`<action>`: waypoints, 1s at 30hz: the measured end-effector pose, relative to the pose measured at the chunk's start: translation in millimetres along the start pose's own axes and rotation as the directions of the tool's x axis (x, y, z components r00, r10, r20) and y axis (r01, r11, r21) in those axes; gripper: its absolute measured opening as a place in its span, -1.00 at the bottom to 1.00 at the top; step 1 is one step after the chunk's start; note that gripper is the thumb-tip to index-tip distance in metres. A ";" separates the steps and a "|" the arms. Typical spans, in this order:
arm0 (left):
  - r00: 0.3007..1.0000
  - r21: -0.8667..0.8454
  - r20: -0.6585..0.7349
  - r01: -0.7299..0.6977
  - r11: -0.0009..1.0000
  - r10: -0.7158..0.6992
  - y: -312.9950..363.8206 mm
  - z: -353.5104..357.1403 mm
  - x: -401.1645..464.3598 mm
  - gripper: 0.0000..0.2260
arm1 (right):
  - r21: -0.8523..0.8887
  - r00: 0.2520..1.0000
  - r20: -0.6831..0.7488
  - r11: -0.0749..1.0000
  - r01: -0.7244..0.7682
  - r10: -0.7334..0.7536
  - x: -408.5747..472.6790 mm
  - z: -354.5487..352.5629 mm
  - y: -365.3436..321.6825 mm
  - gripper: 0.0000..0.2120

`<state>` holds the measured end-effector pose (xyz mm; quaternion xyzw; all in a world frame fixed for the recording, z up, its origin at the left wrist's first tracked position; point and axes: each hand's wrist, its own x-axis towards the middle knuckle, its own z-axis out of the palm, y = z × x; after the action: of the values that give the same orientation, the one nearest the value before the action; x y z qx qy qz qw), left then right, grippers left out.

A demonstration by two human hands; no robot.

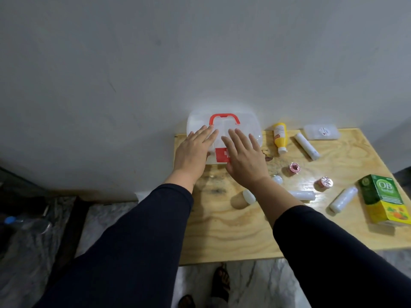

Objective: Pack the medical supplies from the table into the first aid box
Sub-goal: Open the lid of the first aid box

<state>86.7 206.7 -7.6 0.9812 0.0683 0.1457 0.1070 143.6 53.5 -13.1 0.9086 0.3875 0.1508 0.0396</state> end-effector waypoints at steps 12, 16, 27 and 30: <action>0.997 0.036 0.064 -0.035 0.999 0.033 2.6 -21.3 -2.7 -0.40 | 0.163 0.996 -0.087 0.985 0.049 -0.035 1.7 -23.8 6.9 -0.54; 0.995 0.053 0.094 -0.047 0.998 0.042 2.9 -38.3 9.2 -0.37 | 0.233 0.992 -0.117 0.970 0.064 -0.037 16.1 -40.0 13.5 -0.62; 0.998 0.041 0.022 -0.056 0.998 0.055 4.1 -78.9 53.1 -0.55 | 0.298 0.913 0.062 0.865 -0.403 0.404 3.4 -47.2 39.2 -0.20; 0.999 0.024 0.009 -0.053 0.998 0.053 0.4 -83.1 64.9 -0.58 | 0.379 0.860 0.218 0.772 -0.510 0.461 6.1 -35.9 35.3 -0.24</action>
<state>123.3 232.9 87.7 0.9844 0.0438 0.1437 0.0913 161.1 31.7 29.2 0.9710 0.1599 0.0166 -0.1771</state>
